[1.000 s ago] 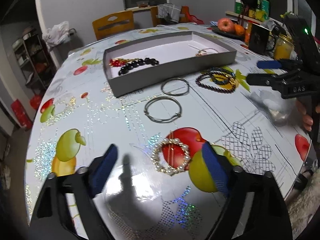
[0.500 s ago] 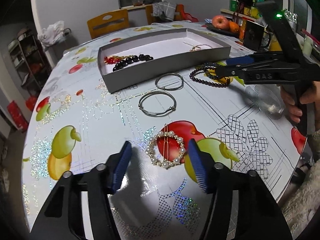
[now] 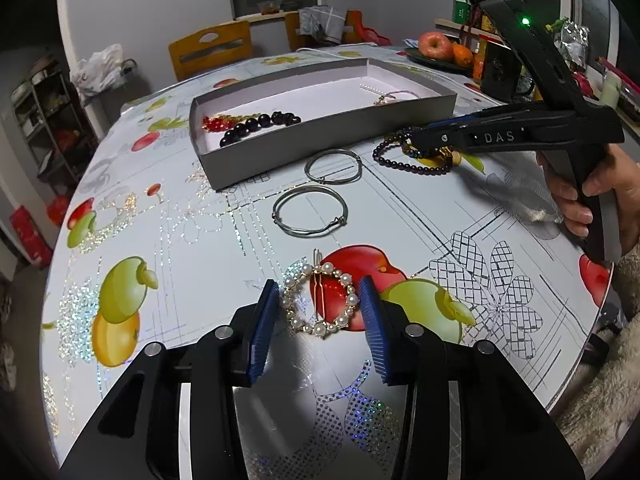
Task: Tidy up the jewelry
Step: 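Grasp the black bead bracelets with the right tool while the left grasps the pearl bracelet, then carry the black bead bracelet and pearl bracelet into the grey tray while releasing both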
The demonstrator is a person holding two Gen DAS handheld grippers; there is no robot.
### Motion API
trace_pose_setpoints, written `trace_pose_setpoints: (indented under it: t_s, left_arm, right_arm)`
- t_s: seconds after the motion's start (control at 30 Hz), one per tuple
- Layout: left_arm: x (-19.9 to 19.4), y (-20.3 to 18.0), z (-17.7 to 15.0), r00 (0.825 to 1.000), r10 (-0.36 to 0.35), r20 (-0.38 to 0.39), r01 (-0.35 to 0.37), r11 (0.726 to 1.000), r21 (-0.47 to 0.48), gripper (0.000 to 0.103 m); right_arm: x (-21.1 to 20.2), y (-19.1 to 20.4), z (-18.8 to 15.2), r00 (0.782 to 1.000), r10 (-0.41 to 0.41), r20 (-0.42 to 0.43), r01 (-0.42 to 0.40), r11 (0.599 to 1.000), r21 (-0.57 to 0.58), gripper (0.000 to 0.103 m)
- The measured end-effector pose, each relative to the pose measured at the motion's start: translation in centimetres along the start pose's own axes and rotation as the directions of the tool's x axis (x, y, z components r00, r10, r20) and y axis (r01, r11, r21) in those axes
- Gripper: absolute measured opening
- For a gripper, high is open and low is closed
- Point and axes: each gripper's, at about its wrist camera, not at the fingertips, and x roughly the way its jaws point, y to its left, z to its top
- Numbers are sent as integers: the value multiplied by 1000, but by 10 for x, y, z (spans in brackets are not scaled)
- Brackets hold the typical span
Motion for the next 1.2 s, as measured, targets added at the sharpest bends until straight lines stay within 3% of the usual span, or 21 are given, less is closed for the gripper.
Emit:
trace_pose_setpoints:
  t_s: [0.13,0.2,0.47,0.9,1.2]
  left_arm:
    - [1,0,0,1000,-2,2,2,1000,-1,43]
    - [0,-1,0,1000,-1,5,1,1000,2,43]
    - [-9,-1,2,999,19,40,-19,1000,18,43]
    - [-43,5,20,991,45,129,-48,999,19,43]
    - [-54,14,74,980,34,198,-41,999,33,43]
  right_arm:
    - [5,-2,0,999,35,-21,-34,999,12,10]
    - [5,-2,0,998,51,-23,-51,999,16,7]
    - [-21,3,-1,996,55,72,-54,999,-4,6]
    - [-101,-1,12,968,62,242,-54,998,-37,6]
    - [-118,-20,33,964,26,265,-26,1000,-5,6]
